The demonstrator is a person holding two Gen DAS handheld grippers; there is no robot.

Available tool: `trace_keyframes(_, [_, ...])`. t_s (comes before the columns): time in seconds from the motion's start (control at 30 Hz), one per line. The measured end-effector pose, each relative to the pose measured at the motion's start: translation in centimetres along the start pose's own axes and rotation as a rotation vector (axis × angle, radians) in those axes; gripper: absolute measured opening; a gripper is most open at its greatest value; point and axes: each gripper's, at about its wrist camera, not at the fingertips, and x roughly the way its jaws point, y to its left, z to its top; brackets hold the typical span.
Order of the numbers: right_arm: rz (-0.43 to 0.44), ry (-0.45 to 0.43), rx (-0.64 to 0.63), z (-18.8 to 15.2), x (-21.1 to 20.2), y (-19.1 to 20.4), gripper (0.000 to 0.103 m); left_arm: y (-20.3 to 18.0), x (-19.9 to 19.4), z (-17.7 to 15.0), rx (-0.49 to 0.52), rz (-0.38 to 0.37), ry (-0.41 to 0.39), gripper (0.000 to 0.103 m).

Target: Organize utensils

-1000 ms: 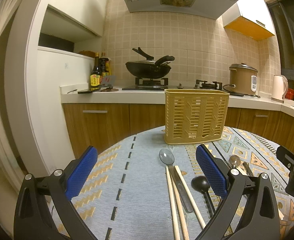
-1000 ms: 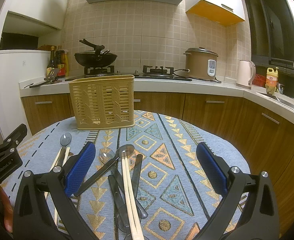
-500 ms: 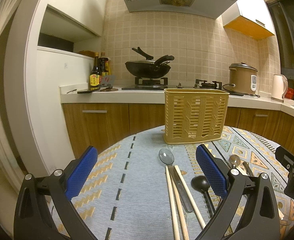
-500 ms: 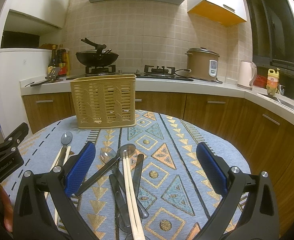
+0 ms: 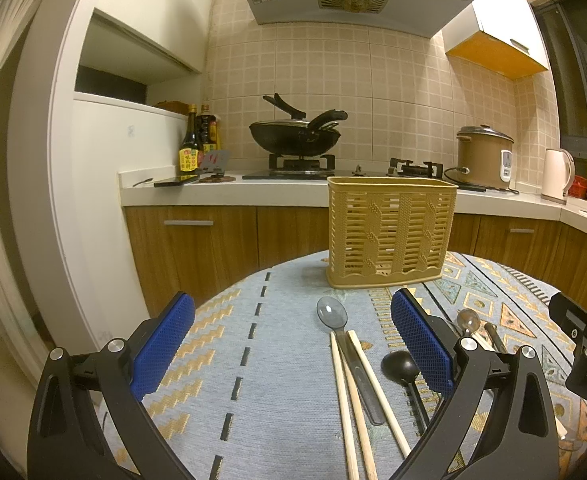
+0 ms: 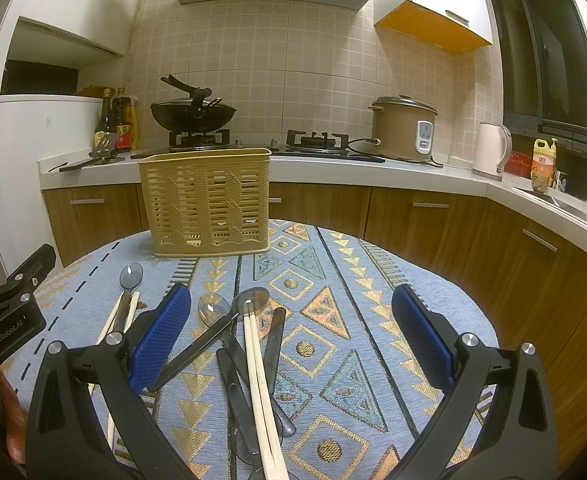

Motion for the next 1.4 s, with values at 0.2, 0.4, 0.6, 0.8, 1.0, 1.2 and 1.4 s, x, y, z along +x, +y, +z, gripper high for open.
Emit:
trace_keyframes(0.2, [-0.011,0.008,0.014,0.1,0.0,-0.1,0.097,0.5,1.3,0.0,-0.020,-0.038,0.072,0.095])
trace_keyframes(0.4, [-0.004,0.042,0.042,0.7,0.0,-0.6,0.097,2.9,4.8,0.1,-0.014,-0.125,0.318,0.092])
trace_keyframes(0.6, [-0.014,0.190,-0.010,2.1,1.9,-0.9,0.095,5.4,9.0,0.8,-0.068,-0.279,0.524,0.082])
trace_keyframes(0.8, [0.173,0.454,0.059,4.7,6.6,-2.6,0.078,4.0,14.6,2.5,-0.084,-0.396,0.704,0.078])
trace_keyframes(1.0, [0.362,0.739,0.184,5.3,13.3,-2.5,0.060,1.4,20.3,2.9,-0.101,-0.406,0.866,0.064])
trace_keyframes(1.2, [0.393,0.904,0.250,4.6,17.7,-0.7,0.043,-1.0,22.8,2.2,-0.045,-0.346,0.925,0.054])
trace_keyframes(1.4, [0.276,0.980,0.231,4.1,20.3,0.9,0.042,-1.5,23.8,2.1,-0.022,-0.322,0.918,0.052])
